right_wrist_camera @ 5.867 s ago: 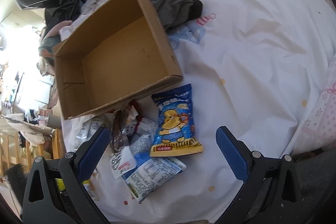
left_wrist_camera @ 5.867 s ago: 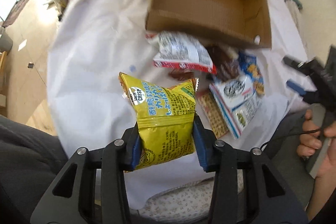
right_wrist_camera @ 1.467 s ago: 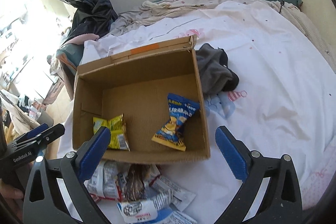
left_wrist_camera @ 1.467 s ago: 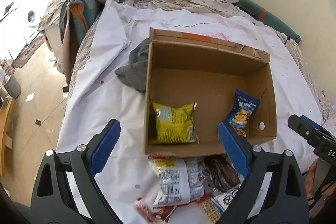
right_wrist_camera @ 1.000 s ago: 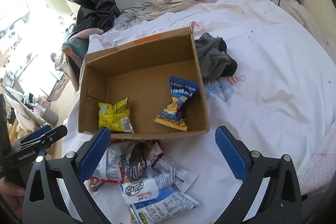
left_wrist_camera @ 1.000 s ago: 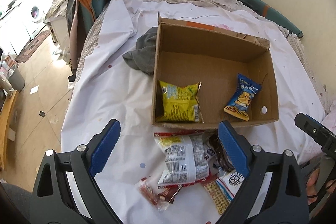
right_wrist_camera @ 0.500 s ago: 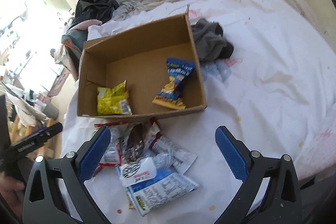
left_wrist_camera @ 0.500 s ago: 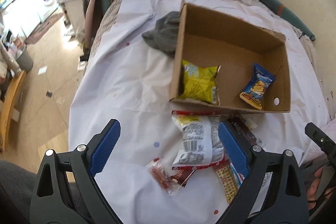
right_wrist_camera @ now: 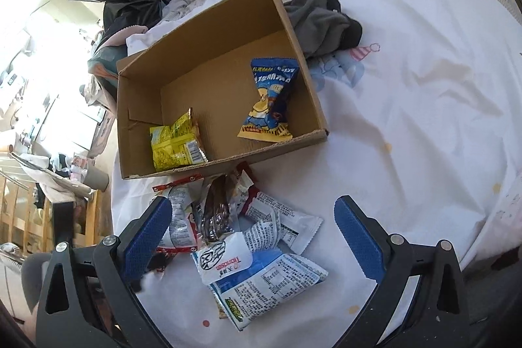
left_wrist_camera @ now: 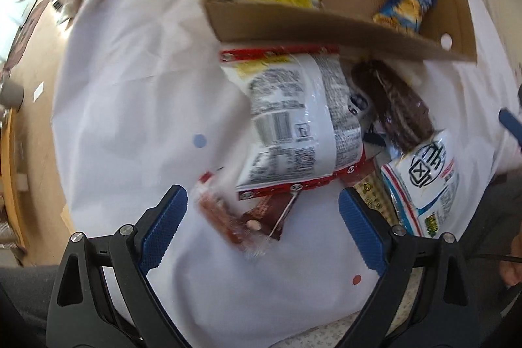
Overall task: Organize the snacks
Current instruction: 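Grasp the striped wafer bar with the left tool while the right tool grasps the chocolate bar and Tiandsen packet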
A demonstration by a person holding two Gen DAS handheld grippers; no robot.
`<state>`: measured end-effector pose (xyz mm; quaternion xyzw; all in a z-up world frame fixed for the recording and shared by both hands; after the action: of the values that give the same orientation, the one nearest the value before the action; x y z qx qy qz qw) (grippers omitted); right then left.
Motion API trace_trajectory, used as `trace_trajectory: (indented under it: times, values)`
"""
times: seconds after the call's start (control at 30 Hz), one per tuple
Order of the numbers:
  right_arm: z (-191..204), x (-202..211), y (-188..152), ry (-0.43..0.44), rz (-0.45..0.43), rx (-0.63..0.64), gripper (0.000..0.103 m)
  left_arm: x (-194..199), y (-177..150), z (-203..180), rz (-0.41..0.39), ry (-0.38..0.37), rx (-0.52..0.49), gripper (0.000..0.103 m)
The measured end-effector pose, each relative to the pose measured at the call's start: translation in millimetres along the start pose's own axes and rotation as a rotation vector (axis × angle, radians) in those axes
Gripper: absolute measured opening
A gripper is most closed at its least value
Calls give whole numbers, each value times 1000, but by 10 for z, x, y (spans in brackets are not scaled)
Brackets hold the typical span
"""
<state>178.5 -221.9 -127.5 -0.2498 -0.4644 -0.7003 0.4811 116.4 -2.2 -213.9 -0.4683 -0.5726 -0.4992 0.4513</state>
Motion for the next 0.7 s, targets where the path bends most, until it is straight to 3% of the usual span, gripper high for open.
trace_trajectory:
  times: [0.07, 0.17, 0.23, 0.37, 0.4, 0.7]
  values:
    - [20, -15, -7, 5, 7, 5, 102, -48, -7, -67, 7, -9, -23, 88]
    - [21, -28, -25, 13, 17, 1, 102, -141, -31, -150, 39, -17, -49, 70]
    - [13, -40, -28, 19, 25, -11, 102, -238, -65, -202, 71, -18, -59, 51]
    - [-13, -48, -26, 21, 32, -26, 102, -258, -101, -214, 72, 24, -87, 29]
    - [-21, -46, -26, 21, 33, -28, 102, -248, -114, -234, 76, 13, -84, 17]
    - [-53, -21, -29, 34, 42, -62, 102, 154, -382, -273, 73, -30, -54, 15]
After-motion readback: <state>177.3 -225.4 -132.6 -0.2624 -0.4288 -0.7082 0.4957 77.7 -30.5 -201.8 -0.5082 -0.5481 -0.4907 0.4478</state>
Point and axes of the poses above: each gripper's, at about its wrist camera, not at the fingertips, and x roughly against the way its jaws point, z to its left, y to its top, the point moved 10 cm from there along -x, roughly the way its jaws point, and after that the axes turned 1 degree about -y, right-handed, at the moved point
